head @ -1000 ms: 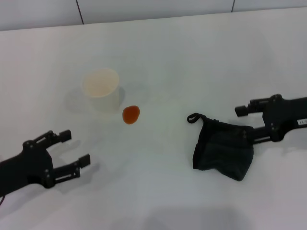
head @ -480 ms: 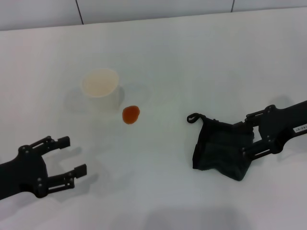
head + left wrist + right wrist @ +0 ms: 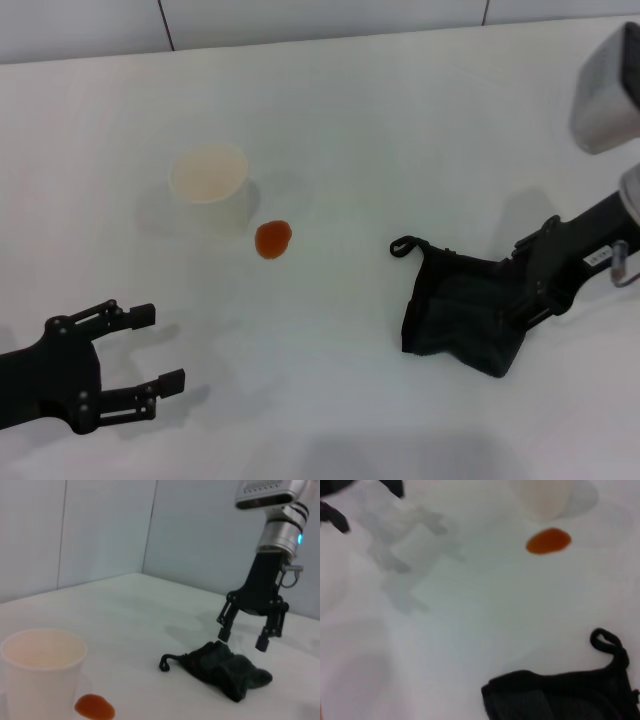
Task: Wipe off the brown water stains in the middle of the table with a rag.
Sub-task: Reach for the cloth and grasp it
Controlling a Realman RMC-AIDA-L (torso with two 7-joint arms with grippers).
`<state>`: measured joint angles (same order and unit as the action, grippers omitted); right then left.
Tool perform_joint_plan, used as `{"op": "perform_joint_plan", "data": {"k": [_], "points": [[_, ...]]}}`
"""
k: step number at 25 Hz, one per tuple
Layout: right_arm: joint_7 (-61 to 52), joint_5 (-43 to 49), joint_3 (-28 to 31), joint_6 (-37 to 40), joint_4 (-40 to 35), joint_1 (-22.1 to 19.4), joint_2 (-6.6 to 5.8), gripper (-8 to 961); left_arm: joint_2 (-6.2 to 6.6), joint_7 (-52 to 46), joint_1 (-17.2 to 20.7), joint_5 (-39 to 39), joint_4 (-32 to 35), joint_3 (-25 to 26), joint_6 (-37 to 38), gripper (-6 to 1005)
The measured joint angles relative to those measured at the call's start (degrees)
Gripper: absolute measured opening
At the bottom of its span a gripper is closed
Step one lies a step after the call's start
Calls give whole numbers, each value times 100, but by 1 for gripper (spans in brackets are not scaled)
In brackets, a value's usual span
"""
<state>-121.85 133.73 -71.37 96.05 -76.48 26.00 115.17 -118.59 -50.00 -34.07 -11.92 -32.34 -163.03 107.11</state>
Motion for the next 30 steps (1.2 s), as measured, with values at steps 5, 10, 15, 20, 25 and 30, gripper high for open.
{"op": "perform_joint_plan", "data": {"k": [5, 10, 15, 20, 25, 30], "points": [[-541, 435, -513, -9, -239, 280, 14, 767, -29, 153, -53, 136, -55, 0, 40, 868], [-901, 705, -982, 10, -306, 586, 19, 767, -28, 263, -81, 167, -31, 0, 71, 868], [-1296, 1115, -1612, -35, -448, 788, 53, 768, -34, 264, -108, 165, -51, 0, 80, 868], [-1810, 1411, -2052, -61, -580, 950, 64, 768, -35, 230, -120, 128, -57, 0, 82, 867], [-2230, 1562, -2384, 28, -603, 1091, 76, 768, -33, 205, -182, 111, -65, 0, 76, 867], [-2379, 1536, -2547, 82, -614, 1102, 86, 768, -33, 174, -244, 97, -68, 0, 62, 867]]}}
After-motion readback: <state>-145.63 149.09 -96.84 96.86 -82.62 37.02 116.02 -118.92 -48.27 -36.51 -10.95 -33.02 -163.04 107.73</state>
